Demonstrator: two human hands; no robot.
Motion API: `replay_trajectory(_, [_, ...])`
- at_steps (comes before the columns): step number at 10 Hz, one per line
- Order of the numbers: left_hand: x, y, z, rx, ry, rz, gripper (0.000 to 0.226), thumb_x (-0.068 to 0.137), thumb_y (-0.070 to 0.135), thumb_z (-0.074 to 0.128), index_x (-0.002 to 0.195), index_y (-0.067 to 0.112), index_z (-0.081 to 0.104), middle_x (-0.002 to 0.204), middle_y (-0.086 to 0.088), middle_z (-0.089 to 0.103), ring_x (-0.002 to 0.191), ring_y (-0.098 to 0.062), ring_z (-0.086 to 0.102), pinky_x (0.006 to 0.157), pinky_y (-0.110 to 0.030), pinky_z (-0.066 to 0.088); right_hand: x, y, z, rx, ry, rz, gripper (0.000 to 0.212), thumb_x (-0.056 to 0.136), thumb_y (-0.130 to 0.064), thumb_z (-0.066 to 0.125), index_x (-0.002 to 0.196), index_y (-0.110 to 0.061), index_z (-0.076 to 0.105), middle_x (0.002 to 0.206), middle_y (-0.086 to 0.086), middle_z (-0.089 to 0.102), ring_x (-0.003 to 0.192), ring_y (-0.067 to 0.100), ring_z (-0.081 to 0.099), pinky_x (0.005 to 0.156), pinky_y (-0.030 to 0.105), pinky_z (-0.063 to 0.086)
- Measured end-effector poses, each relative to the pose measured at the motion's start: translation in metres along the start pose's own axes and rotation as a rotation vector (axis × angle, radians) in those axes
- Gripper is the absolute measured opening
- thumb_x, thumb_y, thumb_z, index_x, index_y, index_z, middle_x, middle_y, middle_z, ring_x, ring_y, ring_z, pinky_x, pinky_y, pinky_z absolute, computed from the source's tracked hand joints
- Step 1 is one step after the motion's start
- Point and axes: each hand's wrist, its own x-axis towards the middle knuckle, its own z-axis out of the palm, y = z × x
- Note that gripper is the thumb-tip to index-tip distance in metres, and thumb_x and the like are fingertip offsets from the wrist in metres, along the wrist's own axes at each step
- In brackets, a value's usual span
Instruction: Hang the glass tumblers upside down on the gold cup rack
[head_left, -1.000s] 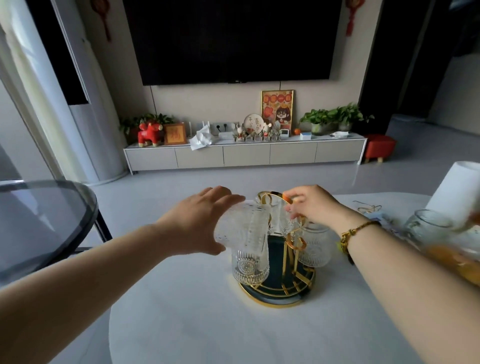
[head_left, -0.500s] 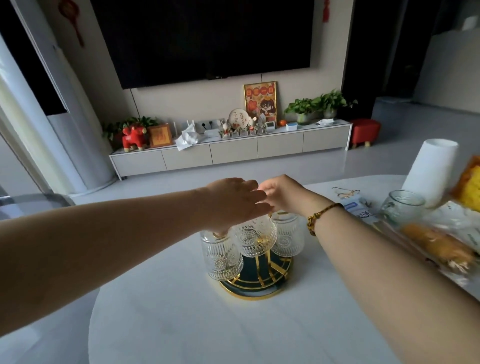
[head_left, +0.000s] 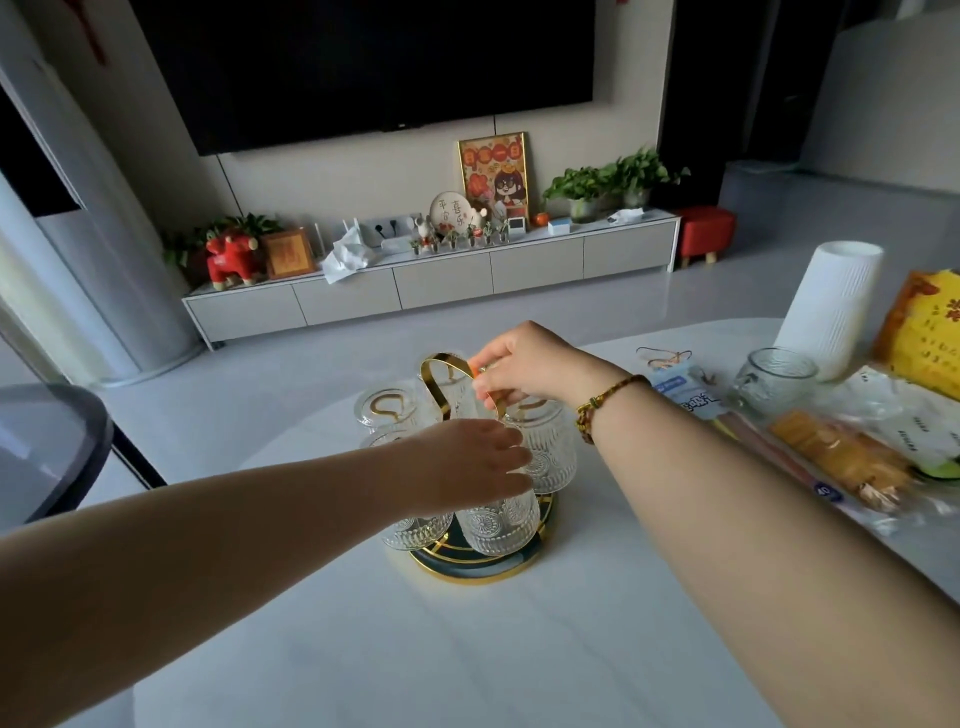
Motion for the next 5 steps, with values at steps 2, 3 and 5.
replay_trajectory(2, [-0.001, -0.003, 0.007, -0.134, -0.018, -0.036, 0.057, 0.088, -0.001, 0.041, 0.138, 0.013, 0.018, 0.153, -0.013, 0.011, 0.141, -0.028, 0.003, 0.114, -0.035, -0.001, 0.000, -0.002, 0.001, -0.015, 0.007, 0.002, 0.029, 0.079, -0.004, 0.061, 0.107, -0.001, 0.057, 0.079, 0.012, 0.066, 0.056, 0.009, 0.062, 0.059, 0.019, 0.054])
replay_trajectory(3, [-0.005, 0.000, 0.010, -0.205, 0.024, -0.107, 0.064, 0.087, 0.008, 0.046, 0.139, 0.021, 0.012, 0.154, -0.006, -0.006, 0.140, -0.022, -0.009, 0.105, -0.032, -0.016, 0.000, -0.001, 0.004, -0.024, 0.036, -0.008, 0.029, 0.078, -0.005, 0.061, 0.107, -0.002, 0.058, 0.086, 0.016, 0.069, 0.064, 0.016, 0.063, 0.071, 0.029, 0.056])
replay_trajectory(5, [-0.034, 0.037, 0.013, -0.511, 0.565, -0.500, 0.045, 0.067, 0.031, 0.070, 0.108, 0.015, 0.061, 0.121, -0.009, 0.062, 0.116, -0.024, 0.054, 0.090, -0.046, 0.049, -0.010, 0.011, 0.004, 0.017, 0.236, -0.092, 0.031, 0.080, -0.016, 0.059, 0.111, -0.009, 0.059, 0.111, 0.011, 0.064, 0.092, 0.018, 0.060, 0.079, 0.024, 0.048])
